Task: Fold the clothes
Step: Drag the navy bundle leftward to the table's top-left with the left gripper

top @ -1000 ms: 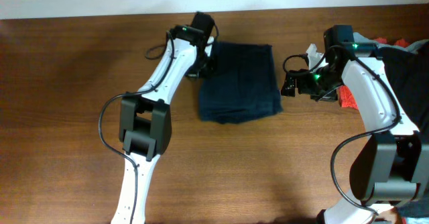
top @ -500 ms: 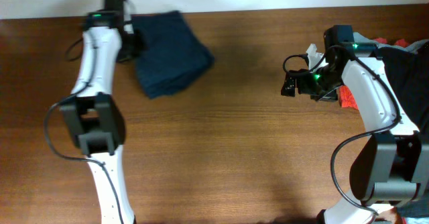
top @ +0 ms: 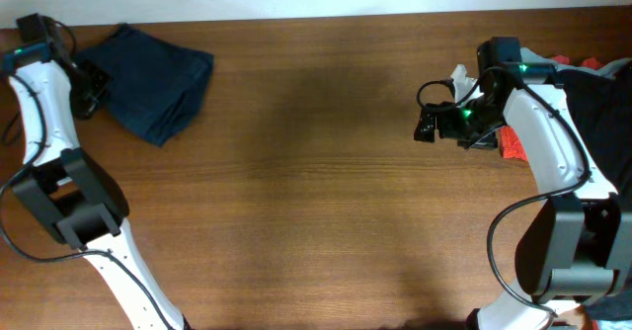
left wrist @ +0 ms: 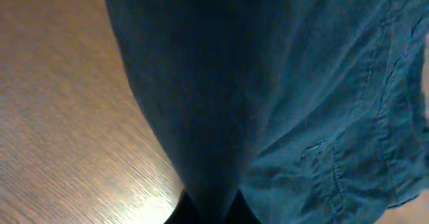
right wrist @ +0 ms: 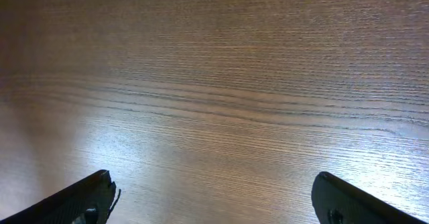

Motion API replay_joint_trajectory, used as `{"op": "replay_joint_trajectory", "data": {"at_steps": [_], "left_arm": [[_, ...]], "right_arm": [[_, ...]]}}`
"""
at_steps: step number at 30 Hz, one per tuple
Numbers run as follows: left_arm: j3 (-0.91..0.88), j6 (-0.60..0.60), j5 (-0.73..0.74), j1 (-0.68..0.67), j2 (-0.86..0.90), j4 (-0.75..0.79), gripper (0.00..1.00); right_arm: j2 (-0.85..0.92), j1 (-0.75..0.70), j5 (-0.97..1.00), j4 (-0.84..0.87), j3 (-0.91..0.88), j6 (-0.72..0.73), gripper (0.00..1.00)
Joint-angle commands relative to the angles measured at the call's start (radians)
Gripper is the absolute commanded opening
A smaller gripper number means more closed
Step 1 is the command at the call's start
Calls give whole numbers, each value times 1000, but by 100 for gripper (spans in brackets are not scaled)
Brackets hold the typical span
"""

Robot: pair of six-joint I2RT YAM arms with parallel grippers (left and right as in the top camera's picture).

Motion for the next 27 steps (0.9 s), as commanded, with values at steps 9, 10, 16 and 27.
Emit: {"op": "replay_joint_trajectory", "data": {"at_steps": [9,10,16,27], "left_arm": [[11,-212,269,69,122,170,1],[11,-223,281,69,127,185,0],[11,-319,296,69,157,233,0],[11,-330,300,68,158,179,0]], "right_arm": [[-4,-3,12,0,6,-2,99],[-4,-3,12,0,6,-2,99],[-4,-3,12,0,6,-2,99],[-4,-3,12,0,6,-2,99]]}}
